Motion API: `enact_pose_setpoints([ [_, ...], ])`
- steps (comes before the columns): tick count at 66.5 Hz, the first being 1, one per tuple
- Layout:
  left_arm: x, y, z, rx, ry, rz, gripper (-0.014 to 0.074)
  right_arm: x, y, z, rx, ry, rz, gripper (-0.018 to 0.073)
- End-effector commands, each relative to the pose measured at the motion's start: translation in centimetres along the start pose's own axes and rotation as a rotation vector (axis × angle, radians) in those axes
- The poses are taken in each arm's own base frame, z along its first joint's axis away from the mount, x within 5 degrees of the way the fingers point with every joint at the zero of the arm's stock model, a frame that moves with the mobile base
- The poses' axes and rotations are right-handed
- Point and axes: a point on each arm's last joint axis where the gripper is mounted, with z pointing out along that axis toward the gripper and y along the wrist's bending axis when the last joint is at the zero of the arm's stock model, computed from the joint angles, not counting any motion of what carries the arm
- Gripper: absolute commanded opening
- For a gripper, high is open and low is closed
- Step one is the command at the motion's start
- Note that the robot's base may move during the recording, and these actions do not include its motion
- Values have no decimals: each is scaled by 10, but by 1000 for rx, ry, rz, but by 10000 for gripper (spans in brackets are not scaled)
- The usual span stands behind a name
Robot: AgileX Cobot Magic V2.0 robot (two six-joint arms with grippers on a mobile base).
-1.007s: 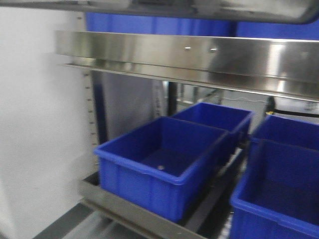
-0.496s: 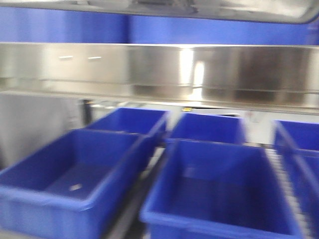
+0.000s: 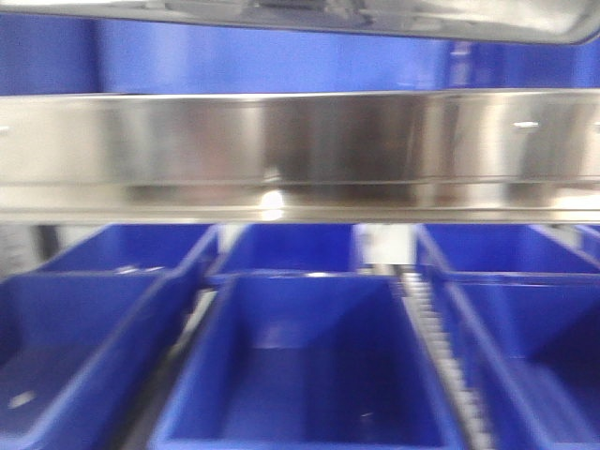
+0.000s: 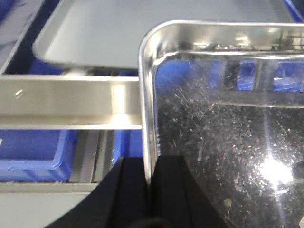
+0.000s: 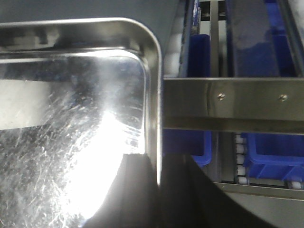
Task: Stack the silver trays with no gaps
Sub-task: 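Drive up to the shelf holding another silver tray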
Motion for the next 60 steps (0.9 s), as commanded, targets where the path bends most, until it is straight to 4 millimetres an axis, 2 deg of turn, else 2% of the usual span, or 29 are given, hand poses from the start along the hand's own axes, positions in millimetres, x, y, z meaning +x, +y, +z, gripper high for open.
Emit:
enact_pose_setpoints([
  [1, -3, -3, -2, 35, -30, 11, -9, -6, 4, -2, -54, -55, -22, -15],
  [60, -3, -3, -2, 35, -30, 11, -9, -13, 28, -7, -323, -137, -27, -15],
])
